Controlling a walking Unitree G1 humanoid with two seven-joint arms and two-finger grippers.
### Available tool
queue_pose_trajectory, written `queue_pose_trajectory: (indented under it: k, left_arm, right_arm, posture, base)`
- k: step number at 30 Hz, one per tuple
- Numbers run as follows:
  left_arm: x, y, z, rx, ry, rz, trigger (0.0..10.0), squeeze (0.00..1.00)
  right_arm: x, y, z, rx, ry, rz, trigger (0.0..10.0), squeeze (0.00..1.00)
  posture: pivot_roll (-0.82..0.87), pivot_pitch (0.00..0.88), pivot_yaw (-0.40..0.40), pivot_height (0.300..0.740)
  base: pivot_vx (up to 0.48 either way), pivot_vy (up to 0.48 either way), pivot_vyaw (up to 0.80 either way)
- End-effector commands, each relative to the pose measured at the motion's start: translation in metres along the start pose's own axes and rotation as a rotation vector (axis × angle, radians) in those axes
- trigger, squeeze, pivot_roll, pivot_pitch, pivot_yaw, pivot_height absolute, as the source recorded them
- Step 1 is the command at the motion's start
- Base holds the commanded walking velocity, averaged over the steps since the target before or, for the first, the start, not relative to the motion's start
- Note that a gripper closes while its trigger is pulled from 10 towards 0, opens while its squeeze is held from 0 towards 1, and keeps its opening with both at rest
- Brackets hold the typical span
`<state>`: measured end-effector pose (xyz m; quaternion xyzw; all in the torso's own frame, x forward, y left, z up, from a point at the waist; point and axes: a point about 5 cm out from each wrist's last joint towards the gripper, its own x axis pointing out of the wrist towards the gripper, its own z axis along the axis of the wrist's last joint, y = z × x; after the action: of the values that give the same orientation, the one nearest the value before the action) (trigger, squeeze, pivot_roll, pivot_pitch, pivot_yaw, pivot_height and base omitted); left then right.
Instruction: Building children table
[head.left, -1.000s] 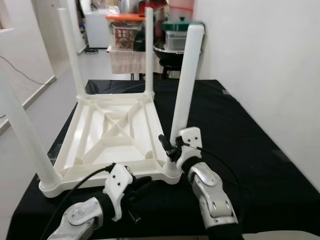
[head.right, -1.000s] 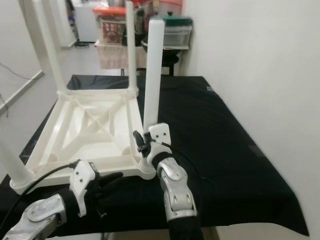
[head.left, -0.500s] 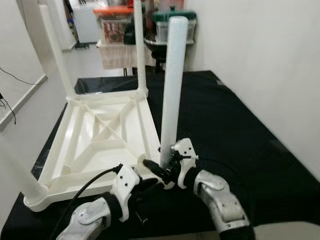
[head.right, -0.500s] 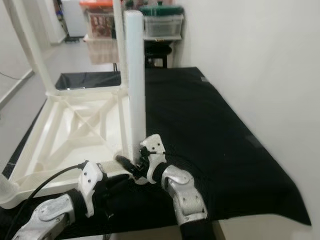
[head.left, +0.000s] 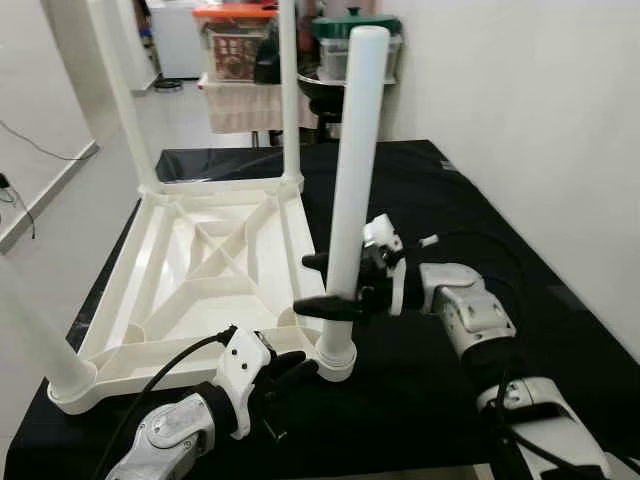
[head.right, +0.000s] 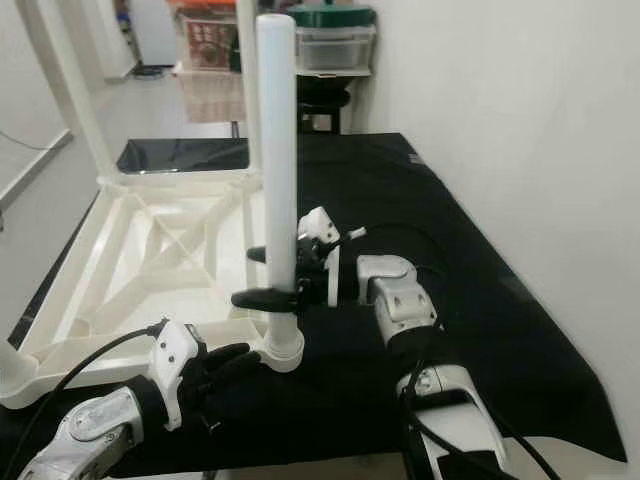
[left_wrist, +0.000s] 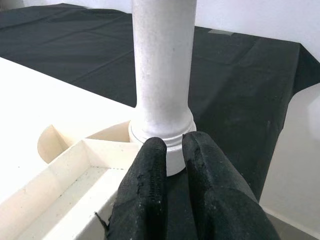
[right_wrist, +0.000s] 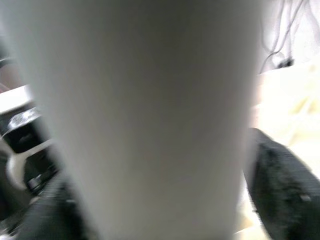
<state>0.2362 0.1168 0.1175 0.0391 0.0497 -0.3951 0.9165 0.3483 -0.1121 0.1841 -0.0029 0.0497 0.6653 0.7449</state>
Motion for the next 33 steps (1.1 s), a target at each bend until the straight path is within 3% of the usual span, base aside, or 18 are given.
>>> queue_pose_trajectory:
  k: [1,2,7,13,15,16,17,18,20,21,22,27,31,32,33]
  left_arm:
    - [-0.001,0.001,0.001,0.017,-0.001,0.01,10.0,0.0]
    - [-0.001,0.001,0.001,0.018,-0.003,0.01,10.0,0.0]
    - [0.0,0.0,0.002,0.019,-0.007,0.011,10.0,0.0]
    - [0.001,-0.002,0.003,0.018,-0.01,0.008,10.0,0.0]
    - [0.001,-0.002,0.003,0.017,-0.009,0.006,10.0,0.0]
    - [0.001,-0.002,0.003,0.017,-0.009,0.006,10.0,0.0]
    - [0.0,-0.003,0.002,0.017,-0.006,0.006,10.0,0.0]
    - [-0.003,-0.001,0.001,0.009,-0.004,0.011,10.0,0.0]
    - [-0.003,-0.001,0.001,0.009,-0.004,0.011,10.0,0.0]
    - [-0.004,0.001,0.001,0.004,-0.001,0.014,10.0,0.0]
    - [-0.004,0.002,0.001,-0.003,-0.001,0.004,10.0,0.0]
    - [0.002,-0.004,-0.001,-0.003,0.002,-0.041,10.0,0.0]
    - [0.004,-0.007,0.0,-0.006,-0.006,-0.049,10.0,0.0]
    - [0.003,-0.005,0.0,0.0,-0.002,-0.044,10.0,0.0]
    - [0.003,-0.003,0.0,0.002,-0.002,-0.034,10.0,0.0]
  right_arm:
    - [0.002,0.0,0.0,0.018,0.008,0.043,0.7,0.0]
    - [0.002,0.0,-0.001,0.024,0.021,0.062,0.0,0.0]
    - [0.001,-0.001,-0.003,0.029,0.022,0.071,0.0,0.0]
    - [-0.007,-0.007,-0.012,0.0,-0.009,-0.055,0.0,0.0]
    - [-0.008,-0.002,-0.029,-0.029,0.008,-0.254,0.0,0.0]
    - [-0.008,-0.002,-0.029,-0.029,0.008,-0.254,0.0,0.0]
    - [-0.002,0.003,-0.037,-0.053,0.0,-0.397,0.0,0.0]
    - [0.014,0.01,-0.052,0.079,-0.086,-0.814,0.0,0.0]
    - [0.014,0.01,-0.052,0.079,-0.086,-0.814,0.0,0.0]
    - [0.023,0.032,-0.071,0.186,-0.039,-0.959,0.0,0.0]
    - [0.031,0.042,-0.066,0.129,-0.05,-0.989,0.0,0.0]
    - [0.04,0.046,-0.062,0.029,-0.058,-0.861,0.0,0.0]
    - [0.045,0.048,-0.066,0.027,-0.031,-0.822,0.0,0.0]
    - [0.046,0.047,-0.068,0.036,-0.005,-0.822,2.9,0.0]
    - [0.046,0.044,-0.07,0.04,0.029,-0.824,10.0,0.0]
  posture:
    - [0.11,0.0,-0.056,0.74]
    - [0.11,0.0,-0.058,0.74]
    - [0.1,0.0,-0.057,0.74]
    - [0.09,0.0,-0.053,0.74]
    - [0.09,0.0,-0.068,0.74]
    - [0.09,0.0,-0.068,0.74]
    - [0.09,0.0,-0.073,0.74]
    - [0.07,0.0,-0.054,0.74]
    - [0.07,0.0,-0.054,0.74]
    - [0.06,0.0,-0.047,0.74]
    - [0.02,0.0,-0.014,0.74]
    - [0.03,0.0,-0.032,0.74]
    - [0.03,0.0,-0.032,0.74]
    - [0.04,0.0,-0.032,0.74]
    - [0.04,0.0,-0.028,0.74]
  base:
    - [0.0,0.0,0.0]
    - [0.0,0.0,0.0]
    - [0.0,0.0,0.0]
    - [0.0,0.0,0.0]
    - [0.0,0.0,0.0]
    - [0.0,0.0,0.0]
    - [0.0,0.0,0.0]
    - [0.0,0.0,0.0]
    - [0.0,0.0,0.0]
    - [0.0,0.0,0.0]
    - [0.0,0.0,0.0]
    - [0.0,0.0,0.0]
    - [0.0,0.0,0.0]
    - [0.0,0.0,0.0]
    - [0.0,0.0,0.0]
